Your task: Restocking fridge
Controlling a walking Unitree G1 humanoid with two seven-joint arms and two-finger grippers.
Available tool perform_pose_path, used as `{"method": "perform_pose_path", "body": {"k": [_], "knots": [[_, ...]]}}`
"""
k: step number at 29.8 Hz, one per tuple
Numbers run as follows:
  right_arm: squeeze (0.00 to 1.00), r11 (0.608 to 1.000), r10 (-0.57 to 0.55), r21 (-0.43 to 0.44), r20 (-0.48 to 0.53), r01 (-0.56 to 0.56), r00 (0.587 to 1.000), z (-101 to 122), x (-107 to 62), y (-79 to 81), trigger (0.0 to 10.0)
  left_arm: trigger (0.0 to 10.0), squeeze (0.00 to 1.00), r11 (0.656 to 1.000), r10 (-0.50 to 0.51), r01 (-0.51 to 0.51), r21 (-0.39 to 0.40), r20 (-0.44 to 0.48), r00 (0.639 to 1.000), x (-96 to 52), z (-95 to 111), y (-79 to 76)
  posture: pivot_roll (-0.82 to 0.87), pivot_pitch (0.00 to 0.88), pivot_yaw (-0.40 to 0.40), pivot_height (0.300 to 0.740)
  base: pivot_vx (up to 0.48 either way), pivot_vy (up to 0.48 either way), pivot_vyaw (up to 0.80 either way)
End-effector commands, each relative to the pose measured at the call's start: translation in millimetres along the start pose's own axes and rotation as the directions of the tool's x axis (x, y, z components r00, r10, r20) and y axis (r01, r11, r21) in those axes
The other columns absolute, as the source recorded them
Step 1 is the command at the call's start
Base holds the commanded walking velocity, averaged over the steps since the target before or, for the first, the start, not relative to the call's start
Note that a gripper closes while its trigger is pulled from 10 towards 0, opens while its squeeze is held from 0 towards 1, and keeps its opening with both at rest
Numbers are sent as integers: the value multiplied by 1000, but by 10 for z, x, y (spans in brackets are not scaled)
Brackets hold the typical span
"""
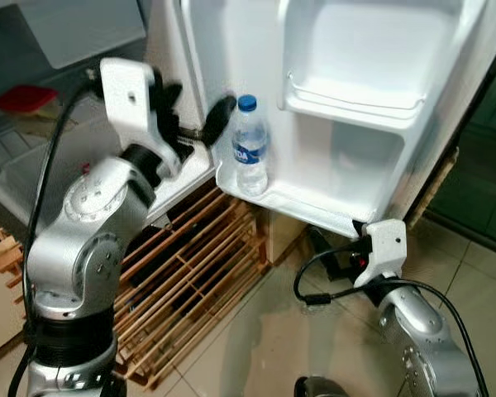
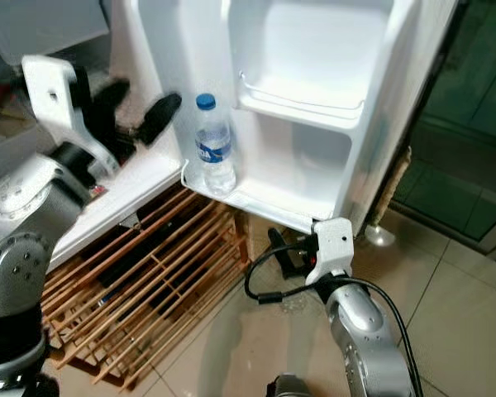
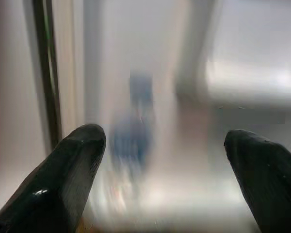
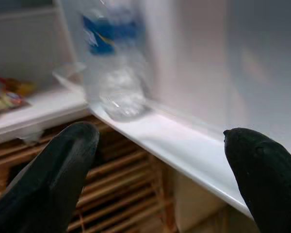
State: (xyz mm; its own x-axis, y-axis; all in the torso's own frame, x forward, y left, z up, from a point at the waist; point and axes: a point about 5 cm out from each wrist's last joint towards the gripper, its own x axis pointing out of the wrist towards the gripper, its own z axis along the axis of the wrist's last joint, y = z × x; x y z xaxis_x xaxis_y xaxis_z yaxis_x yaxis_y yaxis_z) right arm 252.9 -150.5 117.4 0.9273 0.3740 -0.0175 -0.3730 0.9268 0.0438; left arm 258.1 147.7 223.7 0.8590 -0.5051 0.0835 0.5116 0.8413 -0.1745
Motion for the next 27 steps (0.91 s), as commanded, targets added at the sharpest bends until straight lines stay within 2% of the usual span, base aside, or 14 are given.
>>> {"method": "perform_pose_path", "body": {"k": [1, 4, 5, 6, 7, 8, 10, 14, 17, 22, 27], "knots": [[0, 1000, 25, 6, 9, -25, 1000, 1, -28, -8, 10000, 10000, 0, 998, 5, -8, -62, -56, 998, -127, -133, 3, -164, 0, 54, 740, 0, 0, 0], [0, 998, -43, 37, 8, 43, 999, -22, -17, -146, 10000, 10000, 0, 988, 41, -48, -149, -53, 998, -293, -384, 23, -163, 0, 51, 740, 0, 0, 0], [0, 997, -61, 51, 10, 60, 998, -26, 13, -181, 10000, 10000, 0, 982, 23, -30, -186, -39, 999, -352, -482, 26, -161, 0, 53, 740, 0, 0, 0], [0, 996, -66, 57, 9, 66, 998, -30, 43, -198, 10000, 10000, 0, 983, 33, -38, -178, -33, 999, -400, -562, 49, -160, 0, 54, 740, 0, -266, 0], [0, 995, -77, 70, 10, 76, 997, -40, 84, -222, 10000, 10000, 0, 981, 94, -104, -163, -66, 993, -445, -713, 122, -160, 0, 46, 740, 0, -480, 0], [0, 995, -77, 70, 10, 76, 997, -40, 84, -222, 10000, 10000, 0, 981, 94, -104, -163, -66, 993, -445, -713, 122, -160, 0, 46, 740, 0, -480, 0], [0, 994, -81, 77, 8, 80, 997, -62, 148, -239, 10000, 10000, 0, 975, 178, -190, -114, -107, 978, -482, -871, 206, -155, 0, 44, 740, 0, -480, 253], [0, 997, -57, 56, 14, 56, 998, -43, 259, -222, 10000, 10000, 0, 962, 253, -257, -94, -56, 966, -339, -787, 199, -152, 0, 40, 740, 0, -480, 613], [0, 998, -37, 49, 13, 37, 999, -55, 279, -197, 10000, 10000, 0, 957, 271, -272, -98, -25, 962, -282, -754, 183, -151, 0, 42, 740, 0, -480, 594], [0, 998, -24, 51, 12, 23, 1000, -96, 305, -179, 10000, 10000, 0, 942, 333, -331, -62, 21, 943, -201, -758, 222, -158, 0, 51, 740, 0, -470, 592], [0, 998, -2, 55, 12, 2, 1000, -105, 301, -149, 10000, 10000, 0, 934, 356, -354, -55, 46, 933, -246, -734, 241, -163, 0, 50, 740, 0, -469, 594]]}}
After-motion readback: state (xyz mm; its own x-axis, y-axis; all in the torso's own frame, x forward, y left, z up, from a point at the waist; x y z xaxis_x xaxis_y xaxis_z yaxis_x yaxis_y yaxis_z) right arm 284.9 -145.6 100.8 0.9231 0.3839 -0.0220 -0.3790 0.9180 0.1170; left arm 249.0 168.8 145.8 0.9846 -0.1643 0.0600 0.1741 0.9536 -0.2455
